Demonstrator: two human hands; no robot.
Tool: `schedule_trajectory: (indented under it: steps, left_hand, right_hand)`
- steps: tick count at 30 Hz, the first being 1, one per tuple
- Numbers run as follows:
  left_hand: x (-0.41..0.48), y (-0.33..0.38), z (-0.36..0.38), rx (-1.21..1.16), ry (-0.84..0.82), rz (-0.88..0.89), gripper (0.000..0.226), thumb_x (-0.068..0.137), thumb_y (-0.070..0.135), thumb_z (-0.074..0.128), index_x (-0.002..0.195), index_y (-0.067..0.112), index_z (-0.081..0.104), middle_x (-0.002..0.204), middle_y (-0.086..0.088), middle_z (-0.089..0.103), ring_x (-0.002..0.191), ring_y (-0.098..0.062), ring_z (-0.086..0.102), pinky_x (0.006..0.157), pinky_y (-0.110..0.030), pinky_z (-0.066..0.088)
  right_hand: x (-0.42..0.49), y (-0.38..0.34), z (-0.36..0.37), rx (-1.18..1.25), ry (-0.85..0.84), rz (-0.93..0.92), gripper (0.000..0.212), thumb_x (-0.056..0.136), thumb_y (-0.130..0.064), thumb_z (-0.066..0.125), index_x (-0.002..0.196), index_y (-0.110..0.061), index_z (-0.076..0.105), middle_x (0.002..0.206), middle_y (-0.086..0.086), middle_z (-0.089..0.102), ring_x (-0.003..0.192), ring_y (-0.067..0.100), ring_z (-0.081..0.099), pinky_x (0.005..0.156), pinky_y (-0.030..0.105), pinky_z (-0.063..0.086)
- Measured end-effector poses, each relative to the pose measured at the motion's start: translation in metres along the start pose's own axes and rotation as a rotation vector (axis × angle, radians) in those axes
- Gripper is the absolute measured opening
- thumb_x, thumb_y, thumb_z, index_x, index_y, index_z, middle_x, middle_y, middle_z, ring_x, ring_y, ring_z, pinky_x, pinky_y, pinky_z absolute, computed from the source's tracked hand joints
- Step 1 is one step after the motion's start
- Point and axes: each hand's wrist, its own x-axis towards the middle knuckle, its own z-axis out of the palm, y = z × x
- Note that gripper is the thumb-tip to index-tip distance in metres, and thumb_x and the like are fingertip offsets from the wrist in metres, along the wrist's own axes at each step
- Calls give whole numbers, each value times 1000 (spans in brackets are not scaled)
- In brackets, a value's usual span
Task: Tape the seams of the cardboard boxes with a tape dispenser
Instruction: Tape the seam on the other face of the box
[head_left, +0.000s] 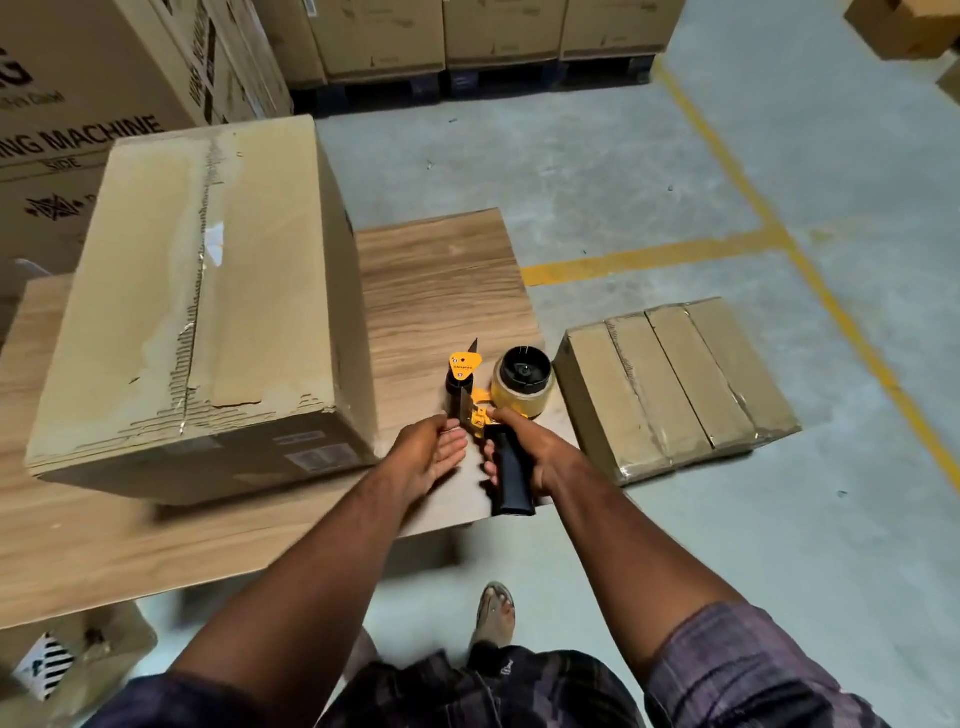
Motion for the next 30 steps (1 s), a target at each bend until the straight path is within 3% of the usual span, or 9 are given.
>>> schedule_trajectory:
  steps: [2,4,9,12,17,21,24,26,30]
  left_hand:
    - [-1,7,6,-110,-14,-49,27,107,23,39,109,5,59,101,-11,64,97,-21,63,87,-33,50]
    - [-5,17,13,-194,-15,-70,32,107,28,40,100,4,59,98,-14,62,85,-21,62,89,-38,50]
    - [-29,45,21,-359,-77,-62,49,103,45,48,90,-2,56,83,-12,59,74,-19,58,70,-31,58]
    - [-51,58,16,-445,-152,5,41,102,38,52,90,-1,58,72,-10,60,71,-15,57,55,-26,58]
    - [-101,84,-12,-499,-365,176,19,96,9,48,99,-1,64,86,-14,74,76,-21,74,68,-28,62]
    - [-130,95,-44,-462,-483,236,39,84,21,46,103,-4,68,97,-16,73,85,-24,73,78,-30,61]
    - [-147,101,-57,-389,-389,265,36,94,31,54,107,-1,66,88,-13,73,69,-19,72,62,-25,61]
    - [-153,108,-68,-308,-264,326,20,101,16,49,98,1,63,73,-10,73,57,-13,70,52,-20,57]
    - [-164,116,-104,-25,-93,443,23,101,4,47,83,5,62,62,-7,68,49,-8,65,39,-16,49]
  right_hand:
    - [-4,-4,1,-47,10,-27,44,88,-49,66,61,-15,61,62,2,56,46,18,52,49,23,46]
    - [-8,-7,2,-72,18,-85,47,89,-51,64,58,-17,61,60,1,54,44,16,49,47,22,44]
    - [-23,-15,0,-227,-38,-326,39,91,-52,63,83,-13,65,61,1,55,46,17,50,48,24,42]
    - [-37,-23,4,-284,-29,-531,41,85,-52,71,92,-12,69,71,5,62,55,21,55,58,31,44]
    - [-72,-41,23,-324,-67,-815,28,86,-43,70,85,-15,68,71,2,63,64,20,57,61,33,48]
    - [-101,-47,40,-426,-146,-957,17,92,-27,68,80,-15,65,67,-1,62,58,17,56,61,30,48]
    - [-119,-50,56,-552,-146,-1043,13,90,-24,70,81,-16,65,61,-9,63,53,10,57,56,21,48]
    - [-128,-52,72,-642,-134,-1092,9,88,-23,73,83,-19,66,62,-9,65,54,6,58,56,18,48]
    - [-142,-52,106,-793,-117,-1149,13,84,-18,80,85,-21,68,60,-12,65,50,-1,55,49,14,42]
